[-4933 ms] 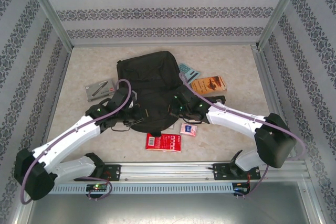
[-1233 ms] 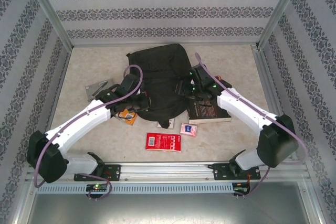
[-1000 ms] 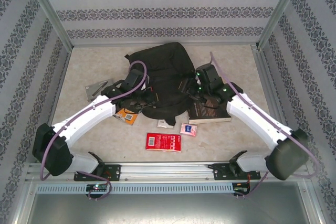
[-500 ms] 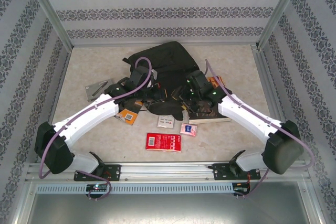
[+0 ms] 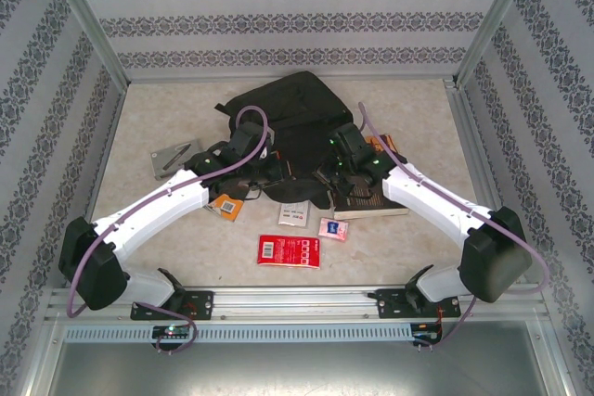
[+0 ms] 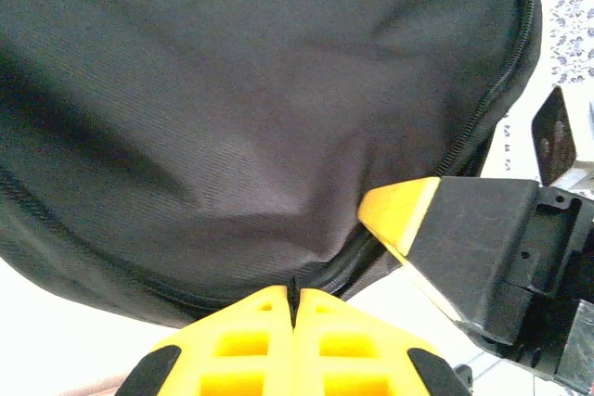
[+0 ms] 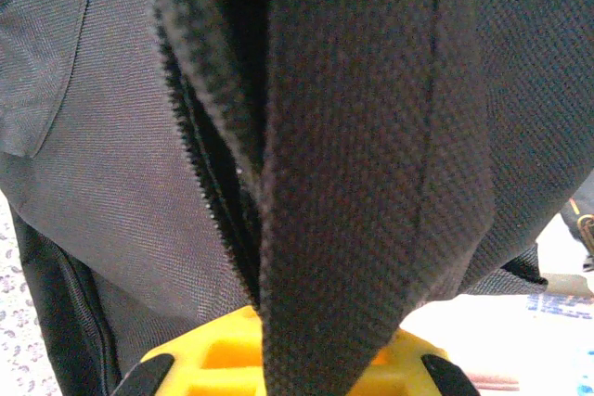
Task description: Pack the student bag
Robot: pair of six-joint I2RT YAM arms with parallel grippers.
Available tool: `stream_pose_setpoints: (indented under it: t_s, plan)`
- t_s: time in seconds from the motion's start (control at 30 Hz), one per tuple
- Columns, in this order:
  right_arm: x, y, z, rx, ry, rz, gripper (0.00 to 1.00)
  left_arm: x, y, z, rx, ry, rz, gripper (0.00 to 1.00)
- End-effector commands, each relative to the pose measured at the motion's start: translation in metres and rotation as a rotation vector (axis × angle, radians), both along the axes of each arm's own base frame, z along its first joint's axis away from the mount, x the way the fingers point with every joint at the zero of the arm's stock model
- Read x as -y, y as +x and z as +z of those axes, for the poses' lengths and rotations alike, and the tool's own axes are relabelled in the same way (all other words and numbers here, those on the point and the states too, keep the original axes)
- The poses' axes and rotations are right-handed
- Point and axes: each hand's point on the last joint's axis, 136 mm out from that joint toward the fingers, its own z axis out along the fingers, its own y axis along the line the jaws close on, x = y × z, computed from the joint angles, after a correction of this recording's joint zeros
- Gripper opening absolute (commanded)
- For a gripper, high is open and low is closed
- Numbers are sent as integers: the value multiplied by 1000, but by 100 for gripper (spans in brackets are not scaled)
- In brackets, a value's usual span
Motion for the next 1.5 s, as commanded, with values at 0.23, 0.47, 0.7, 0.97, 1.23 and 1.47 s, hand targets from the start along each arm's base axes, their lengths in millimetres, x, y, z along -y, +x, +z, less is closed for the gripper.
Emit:
stream_pose_setpoints:
  t_s: [0.23,0.47,0.7,0.97,1.23,1.47]
  plan:
    - [33,9,0,58,-193,68,0,-54,25,-2,63,163,87,0]
    - [49,12,6,101,-248,86,0,-88,50,-13,61,231,149,0]
    - [49,17,13,153,-284,161,0,-130,80,-18,55,238,242,0]
    - [41,36,36,285,-288,221,14,-120,79,-24,23,183,211,0]
    - [43,47,35,320,-38,111,57,-92,46,-41,5,48,178,0]
    - [40,44,9,221,-17,117,61,-86,31,-48,3,79,134,17]
